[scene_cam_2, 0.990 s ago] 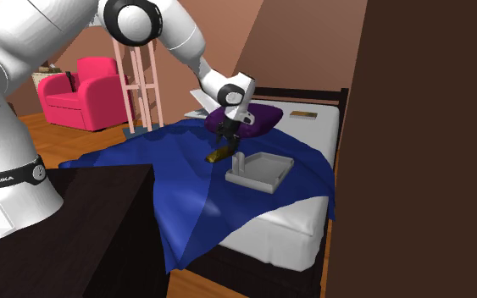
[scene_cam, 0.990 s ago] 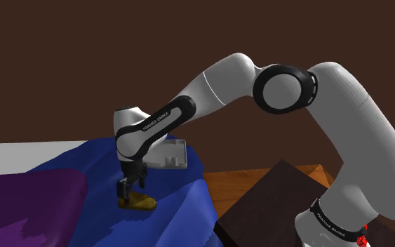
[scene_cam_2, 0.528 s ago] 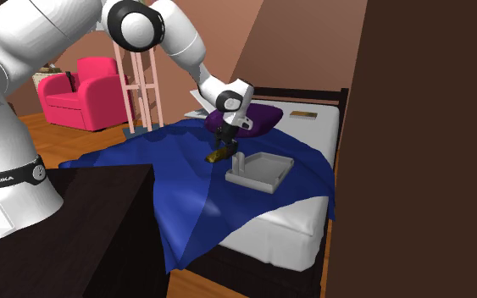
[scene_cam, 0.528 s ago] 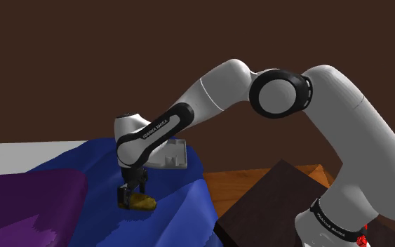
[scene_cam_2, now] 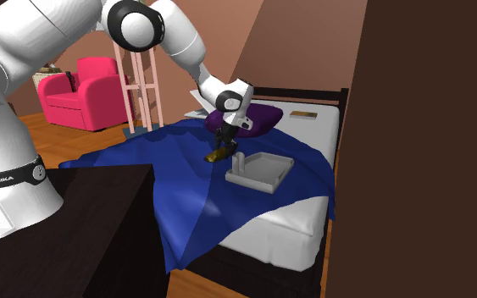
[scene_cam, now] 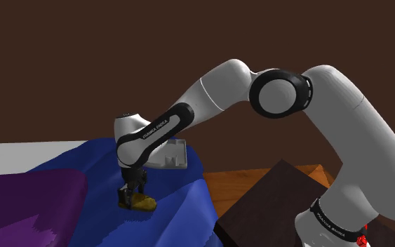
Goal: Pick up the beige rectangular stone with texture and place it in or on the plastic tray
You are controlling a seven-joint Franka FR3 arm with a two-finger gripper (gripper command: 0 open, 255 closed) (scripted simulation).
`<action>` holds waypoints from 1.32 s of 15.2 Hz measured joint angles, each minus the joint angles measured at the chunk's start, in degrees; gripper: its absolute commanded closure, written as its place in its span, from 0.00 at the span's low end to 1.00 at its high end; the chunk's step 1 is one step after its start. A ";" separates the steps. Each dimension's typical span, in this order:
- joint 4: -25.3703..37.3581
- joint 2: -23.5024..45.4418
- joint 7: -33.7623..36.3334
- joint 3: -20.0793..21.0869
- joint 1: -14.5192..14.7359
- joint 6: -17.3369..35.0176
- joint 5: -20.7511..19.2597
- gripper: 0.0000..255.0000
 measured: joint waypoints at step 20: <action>-2.49 -7.05 0.90 1.11 -1.15 -4.34 0.91 1.00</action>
